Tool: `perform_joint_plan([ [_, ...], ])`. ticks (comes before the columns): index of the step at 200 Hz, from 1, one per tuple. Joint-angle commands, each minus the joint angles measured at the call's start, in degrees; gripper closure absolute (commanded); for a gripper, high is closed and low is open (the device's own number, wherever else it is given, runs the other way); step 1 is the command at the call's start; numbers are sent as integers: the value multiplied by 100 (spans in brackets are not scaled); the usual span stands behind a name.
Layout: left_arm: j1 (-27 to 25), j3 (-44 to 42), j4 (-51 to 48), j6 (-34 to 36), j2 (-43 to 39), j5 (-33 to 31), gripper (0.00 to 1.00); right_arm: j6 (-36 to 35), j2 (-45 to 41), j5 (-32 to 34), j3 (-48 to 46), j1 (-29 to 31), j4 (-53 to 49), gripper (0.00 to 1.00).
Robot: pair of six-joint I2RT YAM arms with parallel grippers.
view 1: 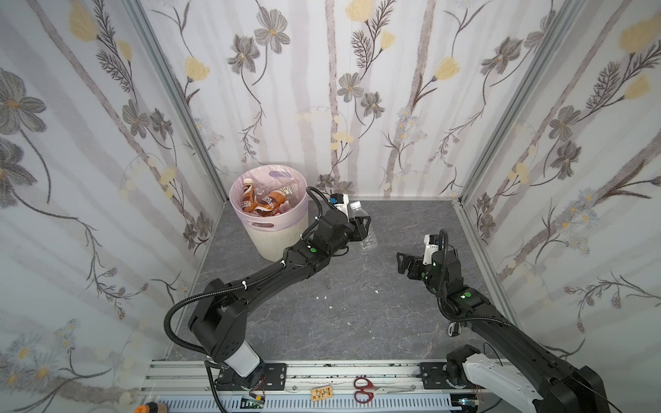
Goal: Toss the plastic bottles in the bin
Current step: 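Carry the water bottle over the bin with the left gripper while the right withdraws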
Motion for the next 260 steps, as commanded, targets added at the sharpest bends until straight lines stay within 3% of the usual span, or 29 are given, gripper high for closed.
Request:
perform_joint_plan([
  [1,2,277,-286,688,-230,-327,46,10,89,-340,154,7,668,0],
  [28,-6,789,-582,1142,-515,-710,46,-120,99,-784,348,171,1125,0],
  [76,-15,1256,-769,2286,-1275,-1299,46,-670,542,-666,1028,995,1304,0],
  [112,-1,1586,-665,3079,-2218,-1943,46,-560,893,-780,1334,1096,1522,0],
  [138,32,1704,-358,3404,-2864,-1986,44,-540,1029,-835,1419,1117,1543,0],
  [161,160,1290,479,3624,-3324,-2106,44,-563,1079,-817,1481,1127,1509,0],
  [182,461,1149,786,3716,-3292,-2417,44,-577,1118,-841,1530,1118,1518,0],
  [204,1376,993,806,3142,-2985,-2171,44,-567,1162,-937,1604,1124,1515,0],
  [232,3324,759,589,1021,-2210,-792,43,-535,1145,-1002,1584,1141,1515,0],
  [247,4146,899,354,-259,-1490,303,25,-506,1084,-1011,1504,1150,1543,0],
  [260,4515,1500,-118,-821,-663,1510,16,-480,1021,-1013,1421,1167,1563,0],
])
